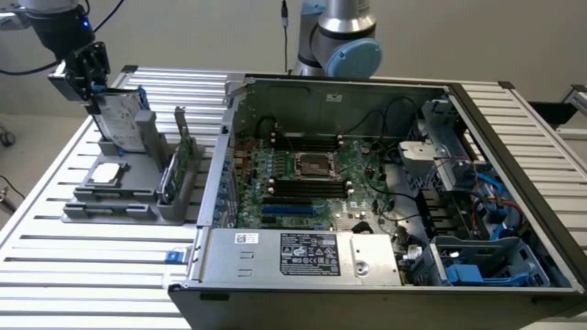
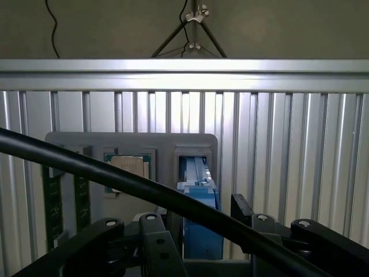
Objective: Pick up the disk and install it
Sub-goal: 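Pick up the disk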
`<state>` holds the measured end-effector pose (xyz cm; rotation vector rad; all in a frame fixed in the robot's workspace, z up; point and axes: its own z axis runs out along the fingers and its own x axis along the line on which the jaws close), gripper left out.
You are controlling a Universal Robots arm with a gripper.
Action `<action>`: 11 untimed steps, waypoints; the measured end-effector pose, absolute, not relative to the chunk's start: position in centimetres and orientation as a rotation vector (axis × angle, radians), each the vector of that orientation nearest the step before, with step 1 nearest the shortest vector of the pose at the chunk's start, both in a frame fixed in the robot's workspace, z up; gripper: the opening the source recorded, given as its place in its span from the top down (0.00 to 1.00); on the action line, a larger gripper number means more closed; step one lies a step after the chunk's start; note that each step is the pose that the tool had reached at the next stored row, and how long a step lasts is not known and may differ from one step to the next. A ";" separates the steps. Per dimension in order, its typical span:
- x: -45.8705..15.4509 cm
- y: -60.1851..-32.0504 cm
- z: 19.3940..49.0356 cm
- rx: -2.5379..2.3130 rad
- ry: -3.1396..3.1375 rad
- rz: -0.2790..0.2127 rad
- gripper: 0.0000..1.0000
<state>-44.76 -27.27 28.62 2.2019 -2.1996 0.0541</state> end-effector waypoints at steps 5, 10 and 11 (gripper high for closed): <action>-44.8 -27.3 28.6 2.200 -2.201 0.054 0.62; -44.8 -27.3 28.5 2.196 -2.206 0.054 0.62; -44.8 -27.3 28.5 2.194 -2.207 0.054 0.62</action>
